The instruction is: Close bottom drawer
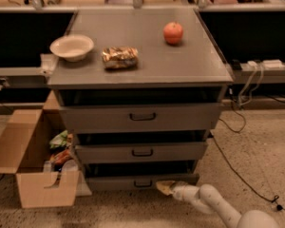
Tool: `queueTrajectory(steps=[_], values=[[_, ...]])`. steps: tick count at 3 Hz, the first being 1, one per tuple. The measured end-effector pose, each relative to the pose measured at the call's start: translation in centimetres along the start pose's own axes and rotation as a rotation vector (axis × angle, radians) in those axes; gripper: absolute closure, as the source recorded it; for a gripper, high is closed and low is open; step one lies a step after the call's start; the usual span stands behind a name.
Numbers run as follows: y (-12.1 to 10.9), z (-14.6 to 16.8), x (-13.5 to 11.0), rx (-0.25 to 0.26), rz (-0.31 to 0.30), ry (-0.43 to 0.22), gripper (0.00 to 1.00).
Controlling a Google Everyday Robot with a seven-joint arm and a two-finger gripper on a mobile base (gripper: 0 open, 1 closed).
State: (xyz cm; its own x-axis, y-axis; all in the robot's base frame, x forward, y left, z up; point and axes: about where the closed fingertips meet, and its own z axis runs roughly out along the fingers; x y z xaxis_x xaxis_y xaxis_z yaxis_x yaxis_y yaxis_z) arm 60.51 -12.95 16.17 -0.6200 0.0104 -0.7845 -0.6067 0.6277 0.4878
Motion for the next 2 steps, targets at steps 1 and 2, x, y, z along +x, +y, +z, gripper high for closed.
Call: queueTrajectory(steps=[1, 2], values=[[-0.16, 0.01, -0.2, 0.003, -0.002, -0.004, 1.0], [-0.45, 0.03, -0.59, 0.009, -0.005, -0.012, 1.0]])
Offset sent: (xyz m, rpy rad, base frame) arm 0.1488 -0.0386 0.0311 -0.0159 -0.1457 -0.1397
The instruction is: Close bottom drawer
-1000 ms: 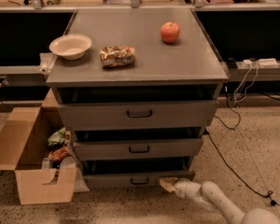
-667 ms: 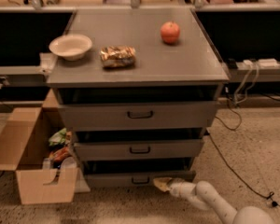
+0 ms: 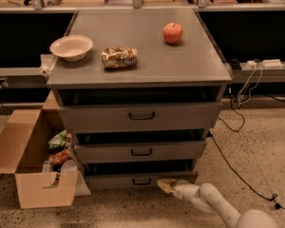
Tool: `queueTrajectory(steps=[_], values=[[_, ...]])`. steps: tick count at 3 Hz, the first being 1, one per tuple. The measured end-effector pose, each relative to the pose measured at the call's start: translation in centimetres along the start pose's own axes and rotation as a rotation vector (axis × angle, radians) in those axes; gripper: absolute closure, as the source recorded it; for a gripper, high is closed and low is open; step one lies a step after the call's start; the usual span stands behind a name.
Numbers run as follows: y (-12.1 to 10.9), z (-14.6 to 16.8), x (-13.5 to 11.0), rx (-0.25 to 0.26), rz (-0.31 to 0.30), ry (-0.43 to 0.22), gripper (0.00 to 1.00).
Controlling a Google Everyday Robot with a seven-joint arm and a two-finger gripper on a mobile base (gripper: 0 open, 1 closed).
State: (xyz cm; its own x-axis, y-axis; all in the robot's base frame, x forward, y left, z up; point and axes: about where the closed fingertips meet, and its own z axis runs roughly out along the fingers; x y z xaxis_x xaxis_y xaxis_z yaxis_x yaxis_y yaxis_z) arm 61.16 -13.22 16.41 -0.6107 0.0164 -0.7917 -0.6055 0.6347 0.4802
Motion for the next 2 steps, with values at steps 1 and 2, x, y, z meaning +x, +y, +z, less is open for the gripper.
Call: queueTrajectory(steps=[1, 2], values=[[-0.36, 0.03, -0.47, 0.006, -0.005, -0.008, 1.0], [-0.7, 0.04, -0.9, 0.011, -0.01, -0.016, 1.0]])
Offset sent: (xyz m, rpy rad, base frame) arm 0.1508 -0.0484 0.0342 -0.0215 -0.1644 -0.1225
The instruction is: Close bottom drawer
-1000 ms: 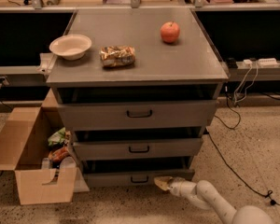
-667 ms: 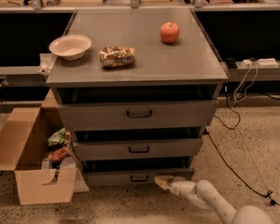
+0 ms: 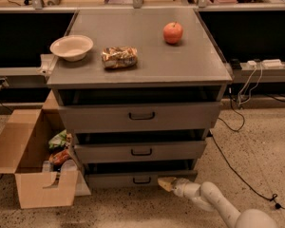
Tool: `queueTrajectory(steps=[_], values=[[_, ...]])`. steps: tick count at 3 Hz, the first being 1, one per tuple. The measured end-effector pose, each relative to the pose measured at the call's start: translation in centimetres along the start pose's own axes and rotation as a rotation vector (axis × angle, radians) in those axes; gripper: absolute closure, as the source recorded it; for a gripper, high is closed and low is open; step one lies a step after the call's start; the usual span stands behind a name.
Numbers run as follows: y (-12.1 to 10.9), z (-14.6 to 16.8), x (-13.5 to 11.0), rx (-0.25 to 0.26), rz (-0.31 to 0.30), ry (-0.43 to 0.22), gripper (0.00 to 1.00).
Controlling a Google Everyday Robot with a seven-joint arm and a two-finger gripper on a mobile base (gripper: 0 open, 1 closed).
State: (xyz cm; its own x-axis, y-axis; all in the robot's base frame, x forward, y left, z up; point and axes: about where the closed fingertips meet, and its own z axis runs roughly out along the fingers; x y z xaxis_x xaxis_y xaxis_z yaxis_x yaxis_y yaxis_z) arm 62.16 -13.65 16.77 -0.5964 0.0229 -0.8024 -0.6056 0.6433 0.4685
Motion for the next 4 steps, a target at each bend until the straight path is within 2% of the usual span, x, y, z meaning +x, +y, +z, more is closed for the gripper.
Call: queueTrajectory(steps=[2, 3, 4], values=[[-0.2, -0.1, -0.3, 0.005, -0.006, -0.009, 1.0], [0.6, 1.5, -0.5, -0.031, 0.015, -0.018, 1.0], [0.8, 1.3, -0.4, -0.031, 0.015, -0.018, 1.0]])
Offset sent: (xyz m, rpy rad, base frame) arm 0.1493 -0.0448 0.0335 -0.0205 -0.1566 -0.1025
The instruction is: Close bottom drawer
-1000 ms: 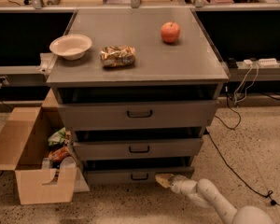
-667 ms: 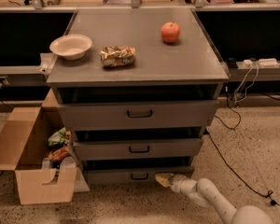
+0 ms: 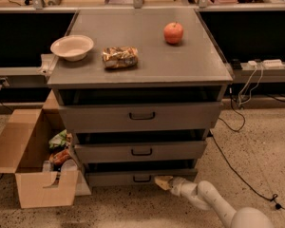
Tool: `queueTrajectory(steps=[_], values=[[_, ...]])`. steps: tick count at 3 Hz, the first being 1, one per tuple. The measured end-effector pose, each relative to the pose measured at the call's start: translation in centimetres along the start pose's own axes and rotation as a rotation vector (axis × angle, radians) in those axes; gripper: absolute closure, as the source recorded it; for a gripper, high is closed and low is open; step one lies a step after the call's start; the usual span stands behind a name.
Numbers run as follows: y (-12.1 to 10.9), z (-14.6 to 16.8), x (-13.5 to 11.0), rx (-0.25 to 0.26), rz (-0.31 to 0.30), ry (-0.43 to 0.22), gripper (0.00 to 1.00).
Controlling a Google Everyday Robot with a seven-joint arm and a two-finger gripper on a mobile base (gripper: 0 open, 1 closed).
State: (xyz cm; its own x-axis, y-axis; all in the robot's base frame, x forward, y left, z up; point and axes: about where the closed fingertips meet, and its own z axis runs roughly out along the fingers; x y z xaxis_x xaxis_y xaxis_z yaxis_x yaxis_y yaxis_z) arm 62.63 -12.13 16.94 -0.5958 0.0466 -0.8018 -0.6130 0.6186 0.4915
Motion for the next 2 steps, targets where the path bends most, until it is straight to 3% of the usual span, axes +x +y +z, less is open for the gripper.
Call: queueTrajectory(steps=[2], values=[[-0.64, -0.72, -0.53, 0.008, -0.015, -0.007, 1.0]])
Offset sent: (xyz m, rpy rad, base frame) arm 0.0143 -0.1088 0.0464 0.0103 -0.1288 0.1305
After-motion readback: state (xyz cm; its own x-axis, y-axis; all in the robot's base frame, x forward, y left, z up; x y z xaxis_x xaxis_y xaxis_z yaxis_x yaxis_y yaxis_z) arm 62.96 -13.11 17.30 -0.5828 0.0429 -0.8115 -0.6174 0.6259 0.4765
